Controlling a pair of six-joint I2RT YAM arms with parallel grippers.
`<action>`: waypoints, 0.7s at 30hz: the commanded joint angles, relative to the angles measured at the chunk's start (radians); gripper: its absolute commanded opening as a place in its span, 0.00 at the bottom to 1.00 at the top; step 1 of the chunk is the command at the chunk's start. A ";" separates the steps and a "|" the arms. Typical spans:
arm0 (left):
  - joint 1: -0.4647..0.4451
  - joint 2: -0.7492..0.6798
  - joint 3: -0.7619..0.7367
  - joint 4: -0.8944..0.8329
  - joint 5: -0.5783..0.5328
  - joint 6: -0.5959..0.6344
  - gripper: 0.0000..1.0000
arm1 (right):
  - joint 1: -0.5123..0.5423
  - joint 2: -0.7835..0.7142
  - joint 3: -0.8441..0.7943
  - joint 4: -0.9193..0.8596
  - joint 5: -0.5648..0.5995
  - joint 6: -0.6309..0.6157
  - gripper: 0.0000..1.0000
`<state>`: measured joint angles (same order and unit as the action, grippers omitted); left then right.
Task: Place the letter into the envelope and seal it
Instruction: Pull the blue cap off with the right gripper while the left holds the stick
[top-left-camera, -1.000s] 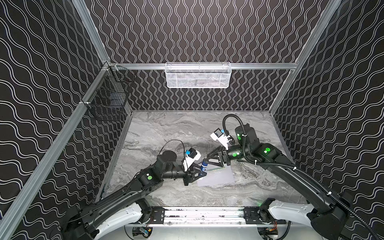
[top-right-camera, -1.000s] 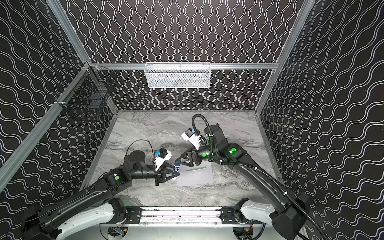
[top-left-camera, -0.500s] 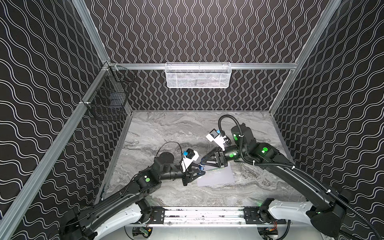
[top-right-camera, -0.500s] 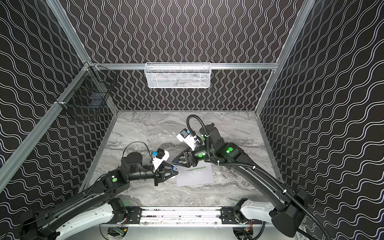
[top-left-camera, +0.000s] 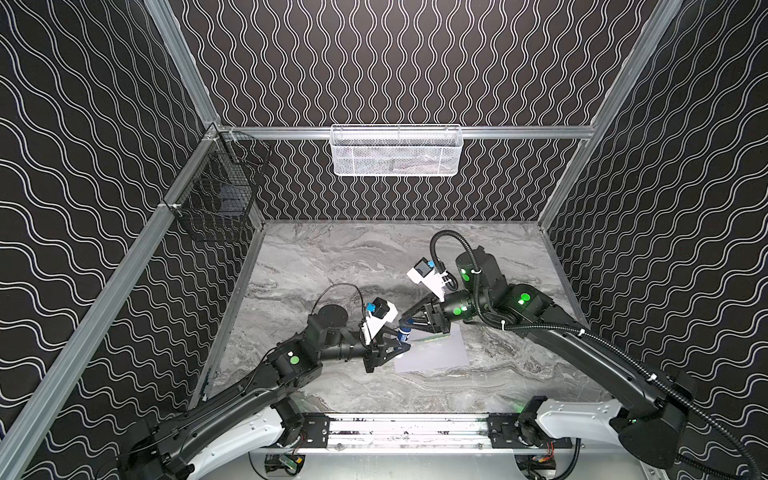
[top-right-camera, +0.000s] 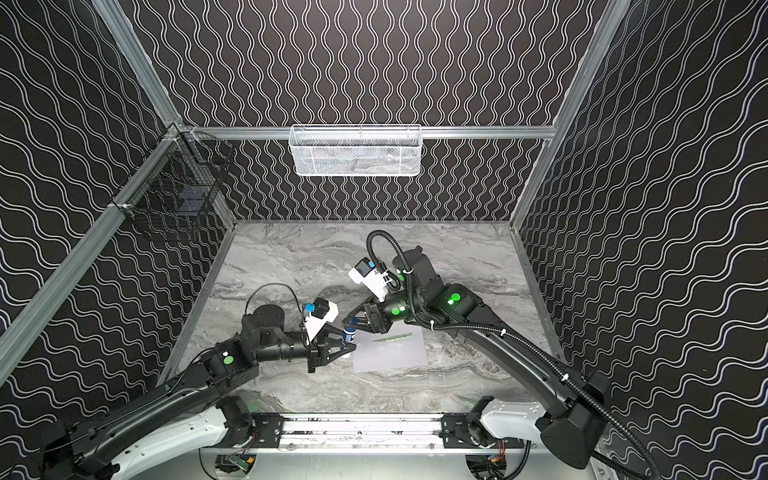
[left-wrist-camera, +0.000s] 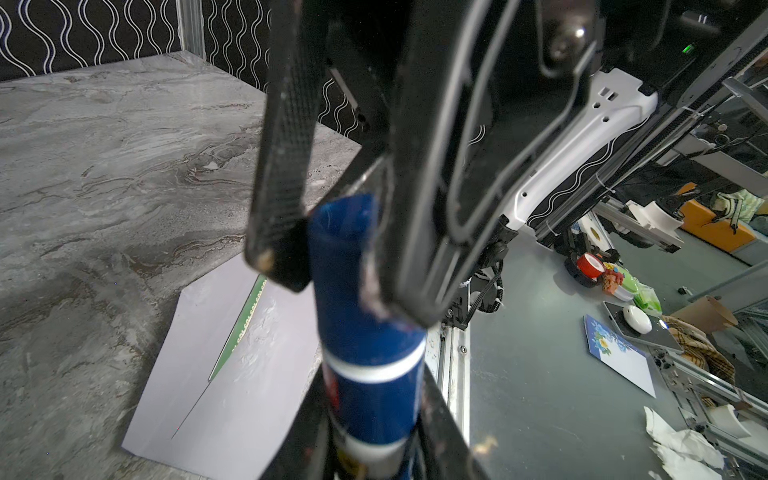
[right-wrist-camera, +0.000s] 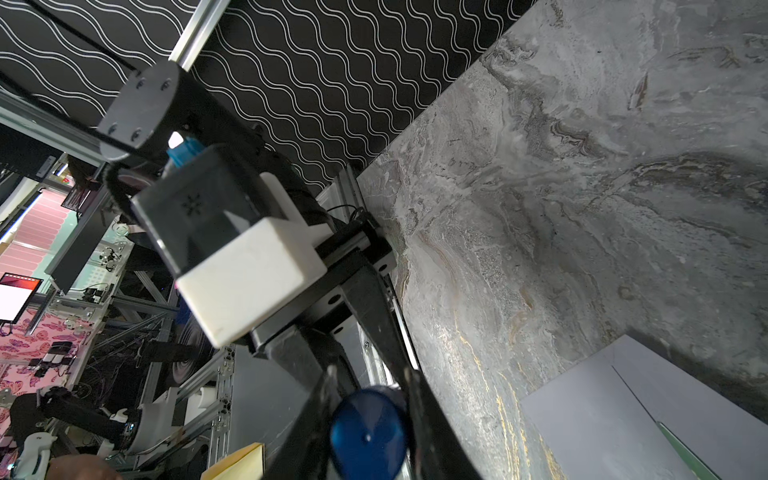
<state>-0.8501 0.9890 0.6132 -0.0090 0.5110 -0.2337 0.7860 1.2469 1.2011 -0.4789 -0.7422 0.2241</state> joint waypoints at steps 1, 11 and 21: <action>0.000 -0.003 -0.001 0.046 -0.008 -0.006 0.00 | 0.009 -0.004 -0.001 -0.013 -0.029 -0.006 0.34; 0.000 -0.003 0.003 0.045 -0.012 0.000 0.00 | 0.009 -0.012 -0.026 0.018 -0.030 0.012 0.22; 0.000 -0.011 -0.009 0.048 -0.078 -0.079 0.00 | 0.006 -0.030 -0.002 0.022 -0.059 0.019 0.10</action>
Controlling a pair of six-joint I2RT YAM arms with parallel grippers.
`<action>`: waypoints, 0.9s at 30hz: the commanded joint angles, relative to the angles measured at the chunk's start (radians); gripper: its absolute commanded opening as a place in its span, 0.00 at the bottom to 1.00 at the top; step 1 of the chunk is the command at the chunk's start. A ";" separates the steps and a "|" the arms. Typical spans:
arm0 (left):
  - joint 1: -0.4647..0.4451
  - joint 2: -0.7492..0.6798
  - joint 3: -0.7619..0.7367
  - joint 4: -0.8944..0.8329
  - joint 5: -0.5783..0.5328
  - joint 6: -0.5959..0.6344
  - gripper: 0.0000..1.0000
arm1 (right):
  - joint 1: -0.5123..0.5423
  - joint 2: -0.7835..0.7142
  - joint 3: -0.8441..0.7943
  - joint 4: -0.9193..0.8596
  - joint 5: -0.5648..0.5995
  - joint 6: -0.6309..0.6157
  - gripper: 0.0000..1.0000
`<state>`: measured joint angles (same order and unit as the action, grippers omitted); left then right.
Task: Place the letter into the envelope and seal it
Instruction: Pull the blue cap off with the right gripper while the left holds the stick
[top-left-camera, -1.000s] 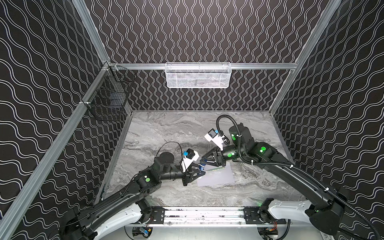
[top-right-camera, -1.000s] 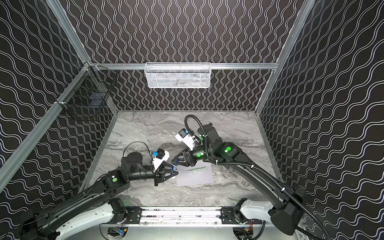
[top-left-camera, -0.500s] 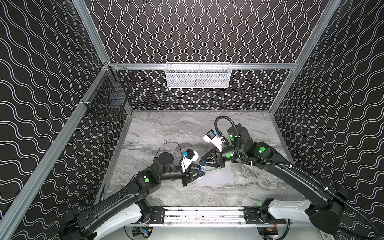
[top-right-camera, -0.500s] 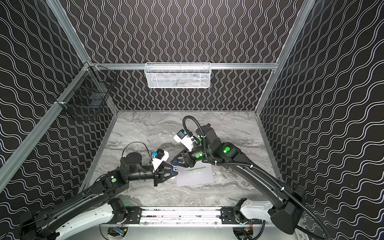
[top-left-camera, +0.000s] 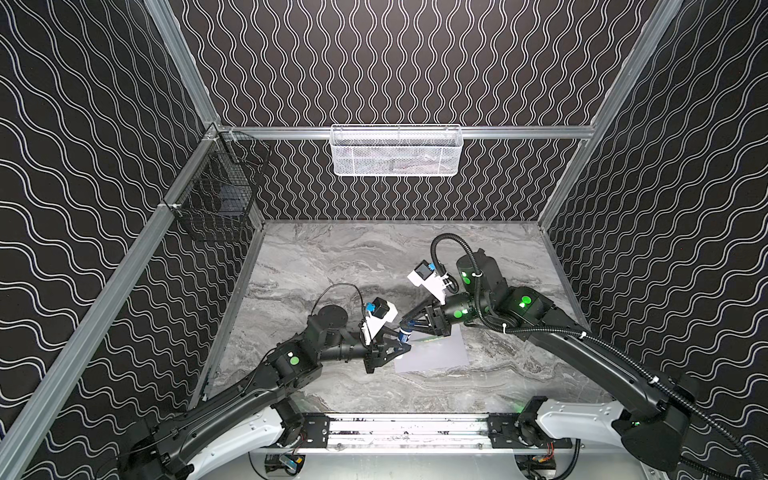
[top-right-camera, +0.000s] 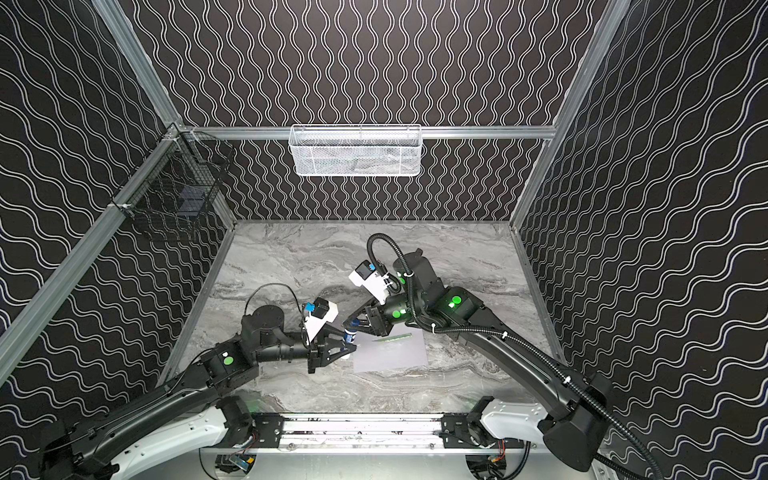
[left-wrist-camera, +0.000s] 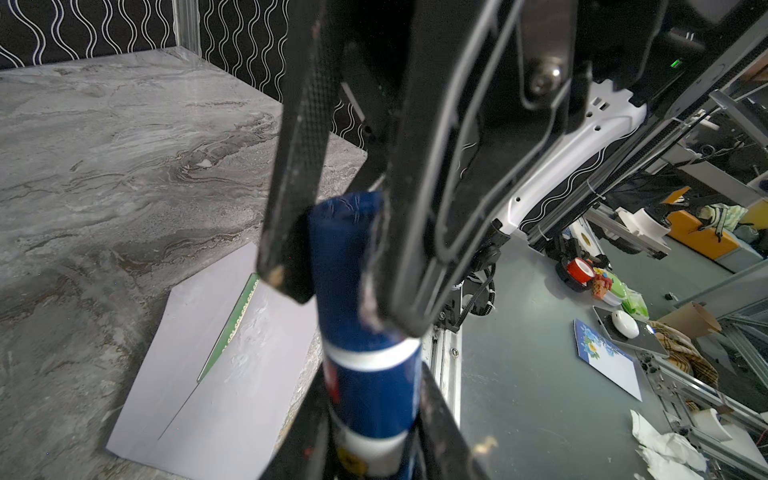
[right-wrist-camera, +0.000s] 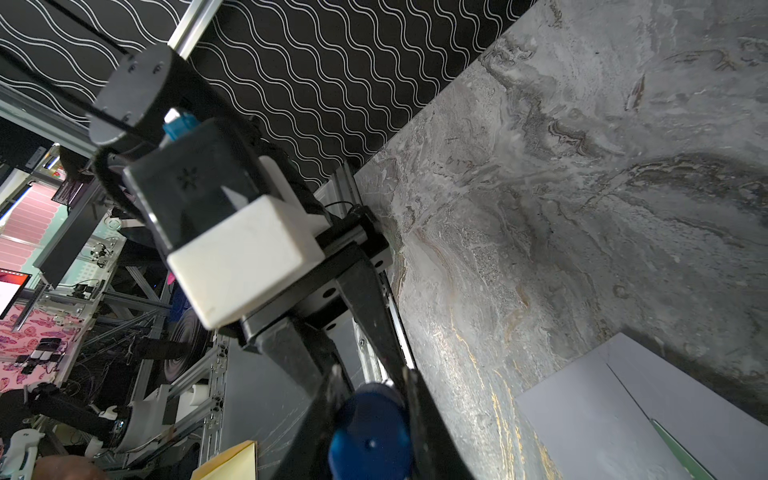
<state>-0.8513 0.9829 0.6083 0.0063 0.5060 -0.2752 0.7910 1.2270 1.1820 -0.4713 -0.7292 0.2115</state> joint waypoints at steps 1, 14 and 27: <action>0.001 -0.012 -0.009 0.035 -0.085 -0.051 0.00 | -0.003 -0.010 0.022 0.017 -0.079 0.036 0.08; 0.000 0.009 -0.146 0.141 -0.124 -0.232 0.00 | -0.047 -0.008 0.128 -0.030 0.002 0.108 0.00; 0.000 -0.031 -0.195 0.102 -0.162 -0.255 0.00 | -0.102 0.053 0.261 -0.085 0.037 0.122 0.00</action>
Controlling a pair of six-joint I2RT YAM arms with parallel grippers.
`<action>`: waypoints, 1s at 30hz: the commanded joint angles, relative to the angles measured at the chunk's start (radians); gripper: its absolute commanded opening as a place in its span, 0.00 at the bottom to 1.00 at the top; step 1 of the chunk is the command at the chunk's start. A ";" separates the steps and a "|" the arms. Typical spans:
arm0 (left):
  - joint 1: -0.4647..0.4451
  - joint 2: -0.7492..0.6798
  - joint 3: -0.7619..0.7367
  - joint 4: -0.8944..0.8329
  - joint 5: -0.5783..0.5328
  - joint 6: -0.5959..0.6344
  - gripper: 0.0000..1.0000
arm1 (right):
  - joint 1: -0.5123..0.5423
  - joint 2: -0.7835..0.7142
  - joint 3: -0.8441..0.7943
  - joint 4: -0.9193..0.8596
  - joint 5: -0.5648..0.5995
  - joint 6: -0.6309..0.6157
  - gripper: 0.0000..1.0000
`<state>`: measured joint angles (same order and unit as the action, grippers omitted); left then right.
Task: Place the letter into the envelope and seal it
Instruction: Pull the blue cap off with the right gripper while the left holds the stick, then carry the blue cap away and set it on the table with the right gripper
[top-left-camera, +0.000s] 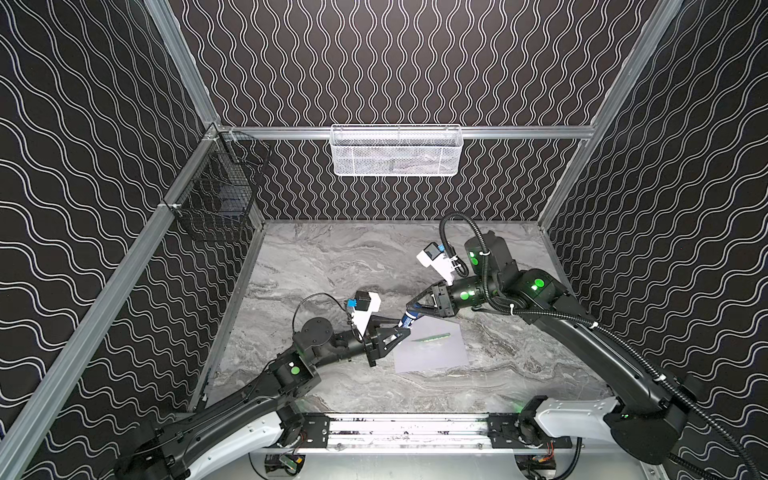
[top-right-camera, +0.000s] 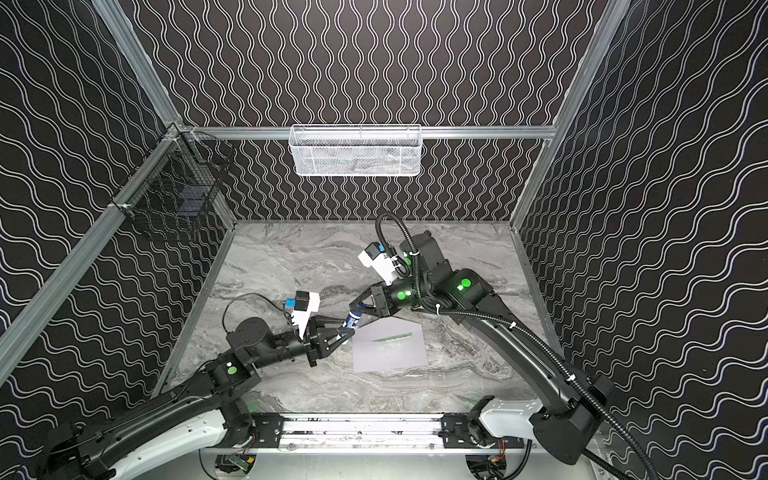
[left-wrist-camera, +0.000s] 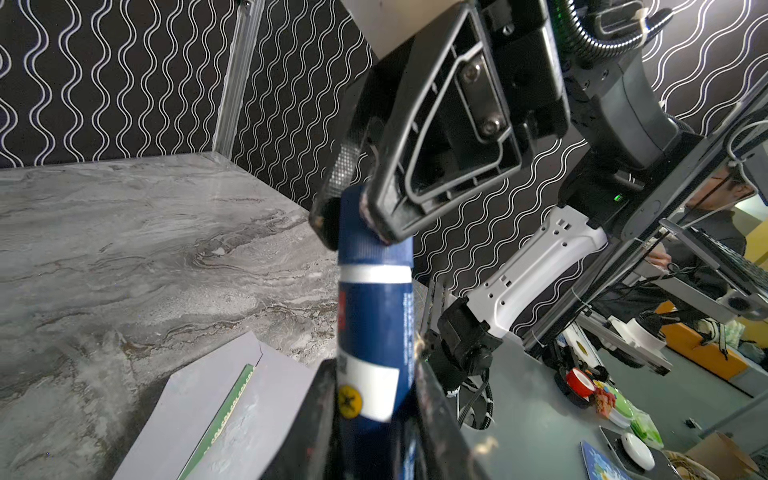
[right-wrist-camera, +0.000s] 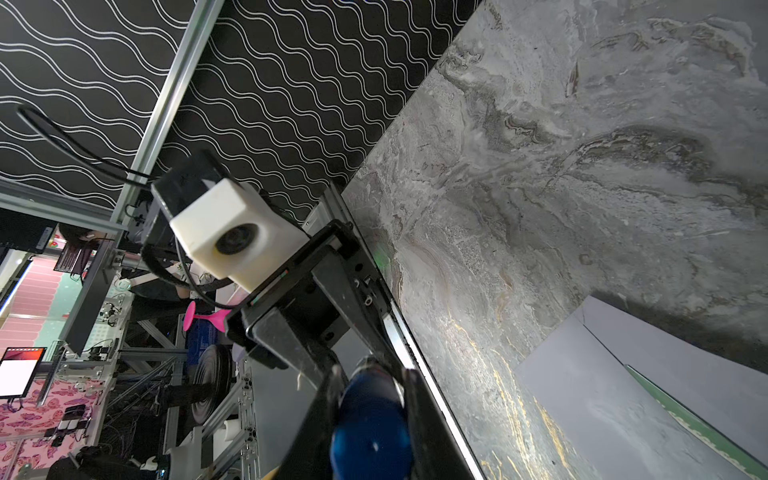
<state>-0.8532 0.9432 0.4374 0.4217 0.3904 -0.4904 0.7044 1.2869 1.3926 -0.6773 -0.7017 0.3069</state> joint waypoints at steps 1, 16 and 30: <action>0.002 0.007 -0.026 -0.311 -0.045 -0.042 0.00 | -0.015 -0.004 0.058 0.120 0.013 0.032 0.00; 0.000 -0.040 -0.089 -0.275 -0.048 -0.070 0.00 | -0.031 0.026 0.124 0.097 0.110 0.081 0.00; 0.000 -0.061 -0.029 -0.302 -0.046 -0.045 0.00 | -0.172 -0.073 -0.179 0.028 0.568 0.117 0.00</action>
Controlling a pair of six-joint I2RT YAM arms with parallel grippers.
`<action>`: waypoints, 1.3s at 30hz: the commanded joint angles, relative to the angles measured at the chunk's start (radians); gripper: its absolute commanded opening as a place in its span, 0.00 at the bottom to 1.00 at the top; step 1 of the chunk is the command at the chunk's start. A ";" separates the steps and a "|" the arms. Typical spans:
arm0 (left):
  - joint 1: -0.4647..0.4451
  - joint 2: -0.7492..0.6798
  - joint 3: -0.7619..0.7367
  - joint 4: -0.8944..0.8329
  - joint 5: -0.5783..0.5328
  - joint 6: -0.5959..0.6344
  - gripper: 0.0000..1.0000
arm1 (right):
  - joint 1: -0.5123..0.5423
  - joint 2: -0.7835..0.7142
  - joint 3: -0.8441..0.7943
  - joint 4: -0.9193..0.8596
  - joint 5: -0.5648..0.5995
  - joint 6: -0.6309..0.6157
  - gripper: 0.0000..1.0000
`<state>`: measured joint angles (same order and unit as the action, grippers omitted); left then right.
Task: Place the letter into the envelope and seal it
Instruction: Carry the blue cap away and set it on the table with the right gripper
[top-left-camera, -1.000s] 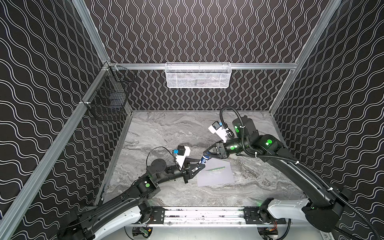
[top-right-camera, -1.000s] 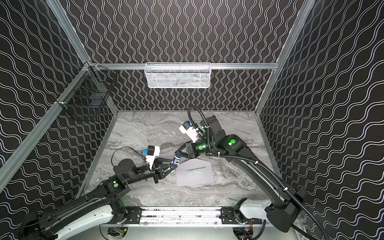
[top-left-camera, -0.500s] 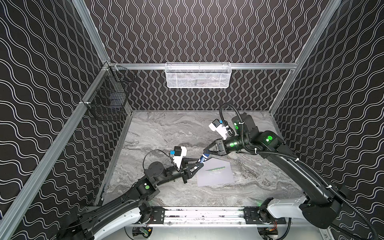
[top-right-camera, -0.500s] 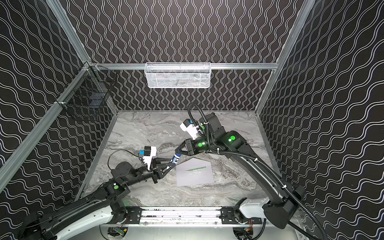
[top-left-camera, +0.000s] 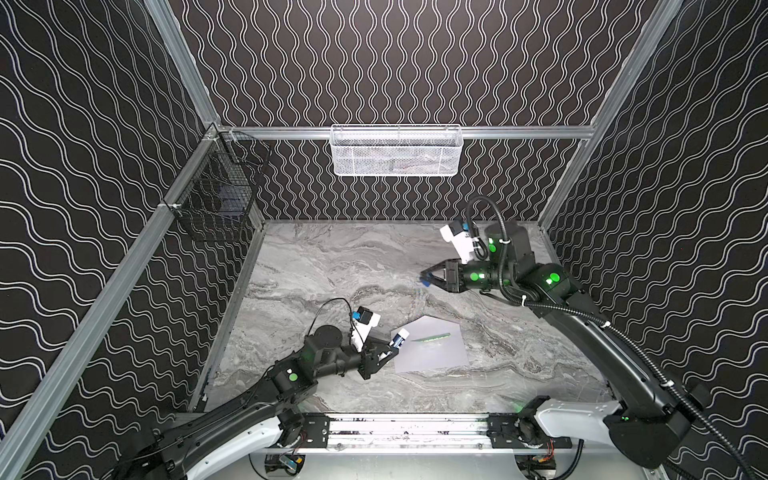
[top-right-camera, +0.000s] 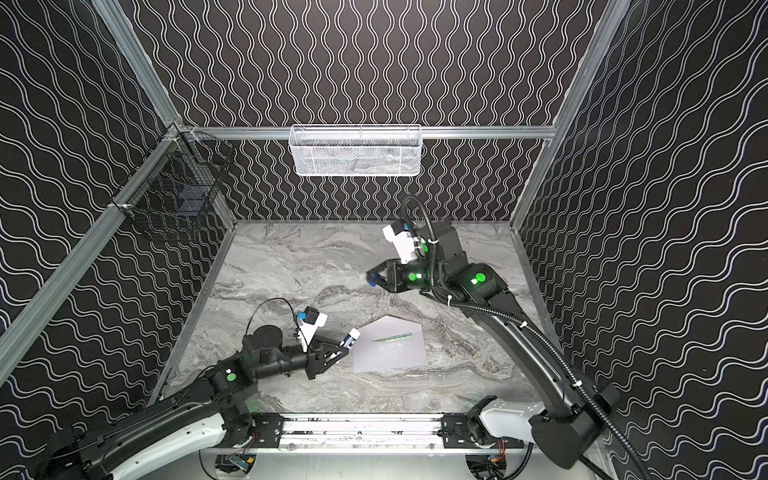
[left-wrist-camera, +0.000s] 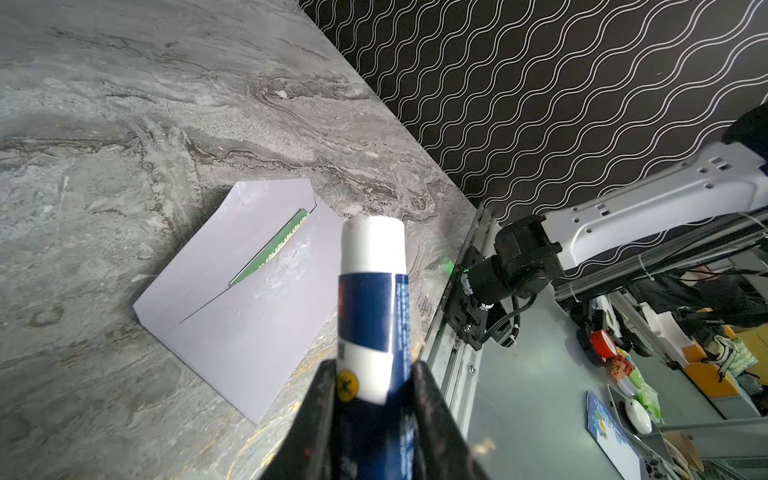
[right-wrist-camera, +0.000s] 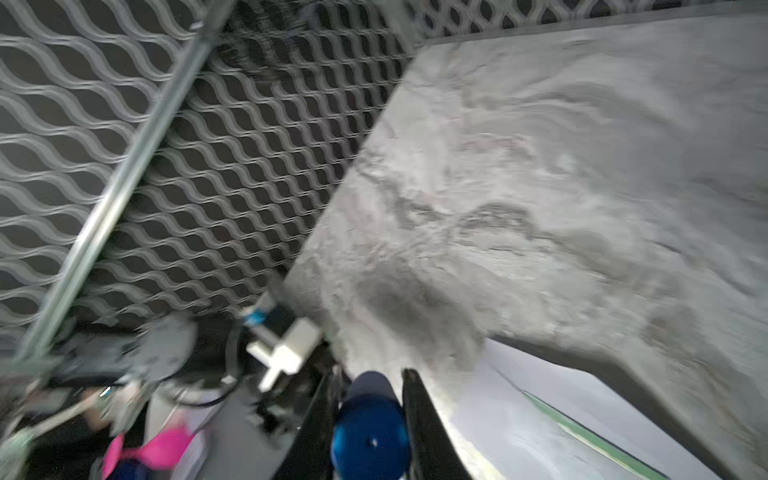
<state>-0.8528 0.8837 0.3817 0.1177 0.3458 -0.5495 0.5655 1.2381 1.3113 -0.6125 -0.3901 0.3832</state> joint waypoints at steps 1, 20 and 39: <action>0.000 0.004 0.033 0.005 0.003 0.014 0.00 | -0.048 -0.030 -0.143 -0.047 0.316 0.056 0.00; 0.000 0.101 0.074 0.106 0.083 0.029 0.00 | -0.259 0.080 -0.733 0.376 0.485 0.209 0.00; 0.000 0.115 0.104 0.054 0.071 0.046 0.00 | -0.270 0.100 -0.724 0.359 0.447 0.170 0.41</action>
<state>-0.8528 0.9932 0.4675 0.1600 0.4229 -0.5201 0.2989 1.3411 0.5728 -0.2462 0.0902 0.5571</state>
